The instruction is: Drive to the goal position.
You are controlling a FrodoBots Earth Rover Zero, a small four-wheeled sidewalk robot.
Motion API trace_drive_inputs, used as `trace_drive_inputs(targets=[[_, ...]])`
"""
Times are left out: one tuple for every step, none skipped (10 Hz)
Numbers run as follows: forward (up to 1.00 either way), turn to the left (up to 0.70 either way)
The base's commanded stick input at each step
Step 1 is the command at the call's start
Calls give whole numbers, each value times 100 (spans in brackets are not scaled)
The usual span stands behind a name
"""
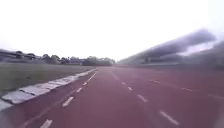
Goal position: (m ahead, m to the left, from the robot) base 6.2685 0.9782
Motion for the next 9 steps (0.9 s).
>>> trace_drive_inputs(targets=[[70,1],[70,0],[70,0],[70,0],[70,0],[70,0],[70,0],[70,0],[70,0]])
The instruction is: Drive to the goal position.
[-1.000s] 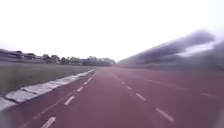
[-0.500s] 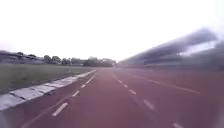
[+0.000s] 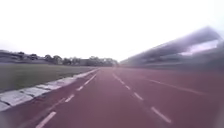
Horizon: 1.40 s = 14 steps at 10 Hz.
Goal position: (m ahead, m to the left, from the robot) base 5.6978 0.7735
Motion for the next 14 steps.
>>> trace_drive_inputs(targets=[[70,0],[70,2],[70,3],[70,0],[70,0],[70,0],[70,0],[70,0],[70,0],[70,0],[70,0],[68,1],[68,2],[68,0]])
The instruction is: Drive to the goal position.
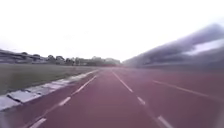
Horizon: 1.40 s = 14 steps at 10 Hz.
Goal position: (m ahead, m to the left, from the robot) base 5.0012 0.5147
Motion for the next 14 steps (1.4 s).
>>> trace_drive_inputs(targets=[[69,0],[69,-5],[68,-20],[69,-27],[68,-15],[68,0],[68,1],[68,2],[68,0],[68,0],[67,0],[67,0],[67,0],[67,0]])
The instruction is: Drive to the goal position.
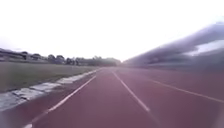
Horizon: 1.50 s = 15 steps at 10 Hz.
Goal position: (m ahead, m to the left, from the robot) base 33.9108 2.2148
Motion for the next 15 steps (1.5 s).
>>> trace_drive_inputs(targets=[[67,0],[67,-1],[67,-8],[67,-23],[67,-30],[67,-30],[67,-29],[67,0],[67,0],[66,0],[66,0],[66,0],[66,0],[66,0],[66,0]])
